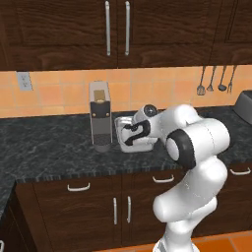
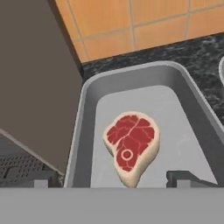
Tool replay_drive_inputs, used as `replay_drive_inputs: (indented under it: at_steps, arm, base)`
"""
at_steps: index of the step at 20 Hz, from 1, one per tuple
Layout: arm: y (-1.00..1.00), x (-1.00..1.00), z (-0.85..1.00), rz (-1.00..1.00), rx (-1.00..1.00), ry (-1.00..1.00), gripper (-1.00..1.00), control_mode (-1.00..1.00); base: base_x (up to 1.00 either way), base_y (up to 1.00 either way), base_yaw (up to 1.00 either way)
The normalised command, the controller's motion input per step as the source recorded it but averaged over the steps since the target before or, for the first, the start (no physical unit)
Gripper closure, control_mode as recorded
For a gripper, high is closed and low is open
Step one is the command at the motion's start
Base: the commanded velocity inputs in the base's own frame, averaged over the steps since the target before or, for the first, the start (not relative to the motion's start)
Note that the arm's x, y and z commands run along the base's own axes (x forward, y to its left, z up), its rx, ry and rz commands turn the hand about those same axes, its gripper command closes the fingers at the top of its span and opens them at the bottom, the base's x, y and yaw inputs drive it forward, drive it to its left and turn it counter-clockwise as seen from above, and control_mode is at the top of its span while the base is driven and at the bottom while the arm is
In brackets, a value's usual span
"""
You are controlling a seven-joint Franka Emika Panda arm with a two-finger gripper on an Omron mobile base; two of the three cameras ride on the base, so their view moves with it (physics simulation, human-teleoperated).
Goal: Place one avocado and one steak in each tupperware on the nearby counter, to pack two identical lunches.
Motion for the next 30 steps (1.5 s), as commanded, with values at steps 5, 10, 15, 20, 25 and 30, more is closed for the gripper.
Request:
replay_drive_inputs:
  at_steps: [5,10,15,20,25,30]
  arm:
    - [0.00,-0.85,0.93,0.00,-0.02,0.00,-1.00,-1.00]
    - [0.00,-1.00,0.82,0.04,-0.15,-0.04,-1.00,-1.00]
    - [-0.01,-1.00,0.73,0.00,-0.03,-0.01,-1.00,-1.00]
    - [-0.09,-1.00,0.65,0.01,0.02,-0.05,-1.00,-1.00]
    - [-0.20,-1.00,0.46,0.00,0.11,-0.06,-1.00,-1.00]
    - [-0.10,-1.00,0.40,0.00,0.08,-0.04,-1.00,-1.00]
  base:
    - [0.00,0.00,0.00]
    - [0.00,0.00,0.00]
    - [0.00,0.00,0.00]
    - [0.00,0.00,0.00]
    - [0.00,0.00,0.00]
    - [0.00,0.00,0.00]
